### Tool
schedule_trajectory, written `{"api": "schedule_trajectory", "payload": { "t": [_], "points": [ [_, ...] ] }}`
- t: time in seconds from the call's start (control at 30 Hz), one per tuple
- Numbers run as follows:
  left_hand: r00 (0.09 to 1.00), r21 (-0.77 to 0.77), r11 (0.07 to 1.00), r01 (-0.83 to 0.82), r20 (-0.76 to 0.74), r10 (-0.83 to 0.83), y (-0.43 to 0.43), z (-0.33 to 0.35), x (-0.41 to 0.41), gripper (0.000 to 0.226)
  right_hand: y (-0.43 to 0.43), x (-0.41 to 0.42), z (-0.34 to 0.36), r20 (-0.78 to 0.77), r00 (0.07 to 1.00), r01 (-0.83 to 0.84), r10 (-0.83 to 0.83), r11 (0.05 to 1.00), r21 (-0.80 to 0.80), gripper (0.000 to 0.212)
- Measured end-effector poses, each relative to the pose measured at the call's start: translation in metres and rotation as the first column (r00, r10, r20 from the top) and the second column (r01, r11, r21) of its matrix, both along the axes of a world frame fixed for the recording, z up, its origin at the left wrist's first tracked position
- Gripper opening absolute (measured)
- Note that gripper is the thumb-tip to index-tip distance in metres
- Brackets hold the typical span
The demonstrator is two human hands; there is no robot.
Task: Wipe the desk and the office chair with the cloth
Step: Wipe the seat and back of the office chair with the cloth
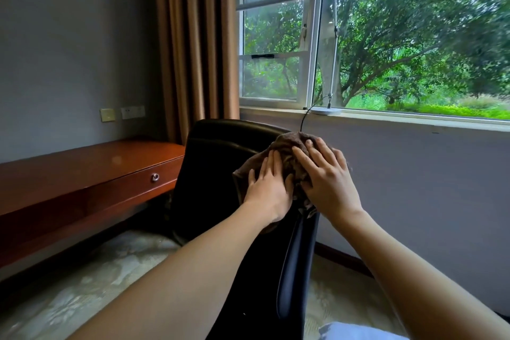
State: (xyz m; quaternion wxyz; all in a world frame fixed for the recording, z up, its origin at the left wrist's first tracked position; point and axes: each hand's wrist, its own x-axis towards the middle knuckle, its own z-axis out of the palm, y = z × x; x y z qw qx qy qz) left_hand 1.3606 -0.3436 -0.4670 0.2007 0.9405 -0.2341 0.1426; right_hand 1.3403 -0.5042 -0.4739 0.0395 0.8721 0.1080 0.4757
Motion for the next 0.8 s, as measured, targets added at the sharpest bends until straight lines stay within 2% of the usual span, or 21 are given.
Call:
{"api": "schedule_trajectory", "payload": {
  "t": [0.2,0.57,0.8],
  "points": [
    [0.999,-0.031,1.000,-0.004,0.036,0.005,0.002,-0.027,0.004,0.069,0.005,-0.002,-0.020,0.022,1.000,-0.022,0.022,0.999,0.025,0.061],
    [0.998,-0.062,0.998,-0.032,0.053,0.035,0.015,-0.057,0.005,0.070,0.028,-0.003,-0.054,0.010,1.000,-0.001,0.000,0.998,0.071,0.054],
    [0.999,-0.052,0.998,-0.036,-0.033,0.034,0.033,-0.084,-0.007,0.069,0.045,-0.011,-0.086,-0.017,1.000,0.016,-0.016,1.000,0.023,0.056]
  ]
}}
